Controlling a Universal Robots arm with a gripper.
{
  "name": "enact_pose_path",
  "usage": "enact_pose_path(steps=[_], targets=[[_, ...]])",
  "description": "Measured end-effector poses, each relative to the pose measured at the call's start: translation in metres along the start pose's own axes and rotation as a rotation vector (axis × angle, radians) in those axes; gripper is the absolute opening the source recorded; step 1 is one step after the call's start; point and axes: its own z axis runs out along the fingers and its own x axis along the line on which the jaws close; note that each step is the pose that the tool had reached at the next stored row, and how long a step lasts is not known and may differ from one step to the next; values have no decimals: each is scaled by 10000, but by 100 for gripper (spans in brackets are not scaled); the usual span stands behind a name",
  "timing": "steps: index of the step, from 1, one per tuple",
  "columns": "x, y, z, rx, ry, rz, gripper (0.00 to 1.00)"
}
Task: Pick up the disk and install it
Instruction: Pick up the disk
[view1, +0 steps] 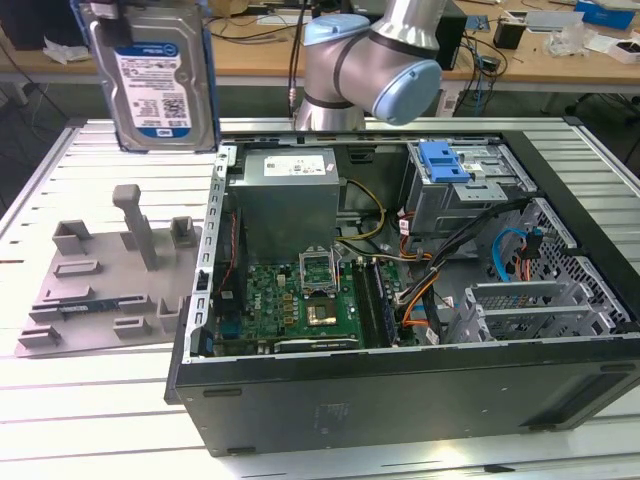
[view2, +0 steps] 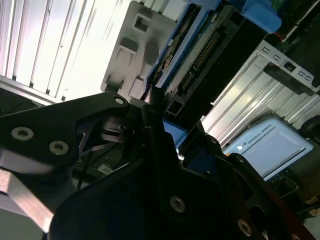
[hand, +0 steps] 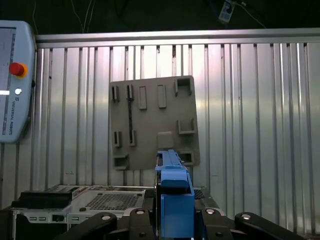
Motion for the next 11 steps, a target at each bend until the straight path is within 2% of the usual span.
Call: enact_pose_path(steps=[1,5,9,11], targets=[[13,-80,-9,0,0,-2,37],[47,-279,-31,-1,1,-1,37],[120,-614,-61,0,0,-1,37],[144,-720,-70,-1,1,0,37]])
